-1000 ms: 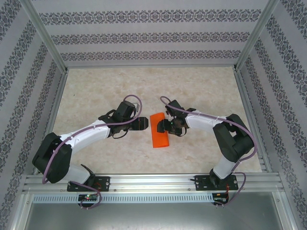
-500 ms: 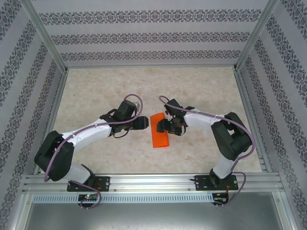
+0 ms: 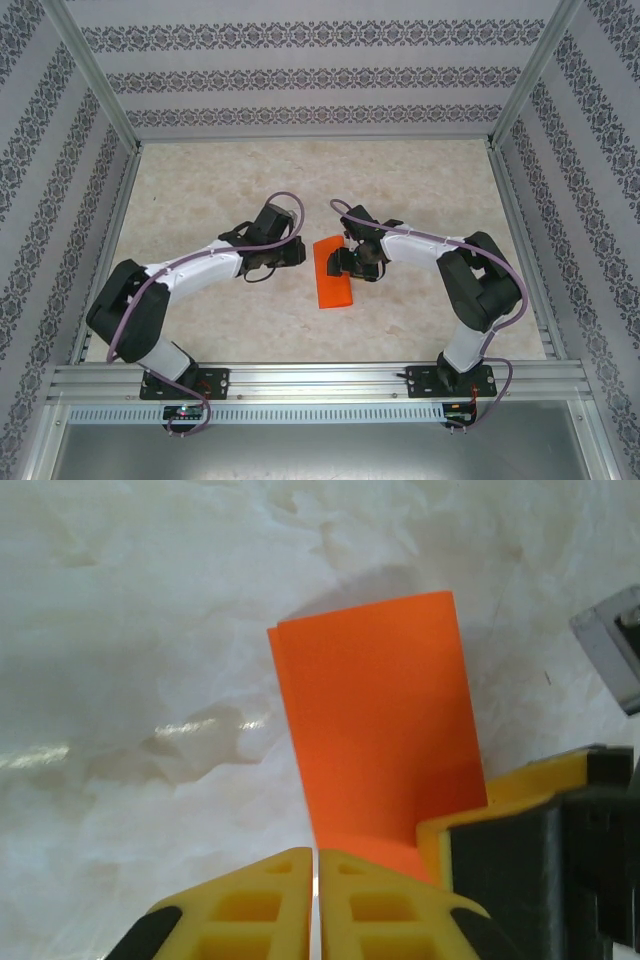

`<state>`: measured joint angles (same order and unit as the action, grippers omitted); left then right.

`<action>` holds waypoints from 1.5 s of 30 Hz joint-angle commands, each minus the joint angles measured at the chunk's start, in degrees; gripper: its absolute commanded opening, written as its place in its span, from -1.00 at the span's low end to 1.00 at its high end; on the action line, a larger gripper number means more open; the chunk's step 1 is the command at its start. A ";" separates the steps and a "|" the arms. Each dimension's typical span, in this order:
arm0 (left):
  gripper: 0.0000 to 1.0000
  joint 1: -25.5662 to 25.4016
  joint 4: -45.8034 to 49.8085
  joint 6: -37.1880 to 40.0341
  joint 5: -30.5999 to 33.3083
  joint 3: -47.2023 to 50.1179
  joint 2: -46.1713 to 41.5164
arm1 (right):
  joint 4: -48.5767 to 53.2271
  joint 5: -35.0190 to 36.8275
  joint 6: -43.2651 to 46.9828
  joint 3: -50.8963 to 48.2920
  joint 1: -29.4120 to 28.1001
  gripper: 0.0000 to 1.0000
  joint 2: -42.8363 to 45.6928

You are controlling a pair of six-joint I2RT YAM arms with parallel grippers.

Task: Fold a paper plane with a square sheet of paper (pick it up from the middle)
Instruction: Fold the square sheet of paper in half at the center of the table, then hold the square sheet of paper at the center of the table.

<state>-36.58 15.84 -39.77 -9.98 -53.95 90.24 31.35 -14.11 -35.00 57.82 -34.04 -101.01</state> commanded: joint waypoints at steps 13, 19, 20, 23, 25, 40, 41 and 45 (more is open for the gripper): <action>-0.85 -0.84 -2.41 -5.24 -2.69 -4.00 5.45 | 2.92 4.70 0.47 -1.05 -1.08 0.40 -6.90; -0.88 -0.87 -3.85 -6.36 -4.98 -4.48 7.76 | 3.14 5.85 0.44 -1.35 -1.03 0.37 -7.35; -0.91 -0.86 -4.41 -6.72 -5.60 -4.57 8.25 | 3.19 5.91 0.44 -1.31 -1.09 0.37 -7.50; -0.97 -0.87 -4.72 -7.82 -5.85 -5.01 9.38 | 3.30 6.02 0.80 -1.46 -1.15 0.34 -7.80; -0.96 -0.86 -5.02 -8.13 -5.82 -5.02 9.74 | 3.36 5.89 0.99 -1.41 -1.24 0.34 -7.98; -1.00 -0.97 -7.30 -12.93 -8.89 -7.13 15.87 | 2.94 6.27 0.56 -1.63 -1.37 0.36 -8.75; -1.00 -1.04 -7.41 -13.22 -9.04 -7.28 16.33 | 2.84 6.25 0.47 -1.58 -1.38 0.36 -8.76; -1.00 -1.30 -8.06 -13.88 -10.36 -7.80 18.05 | 2.75 6.11 0.46 -1.78 -1.34 0.36 -8.76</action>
<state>-36.91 10.24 -51.83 -18.59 -60.07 106.94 34.09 -11.86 -34.79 60.01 -34.87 -103.15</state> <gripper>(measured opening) 0.066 0.678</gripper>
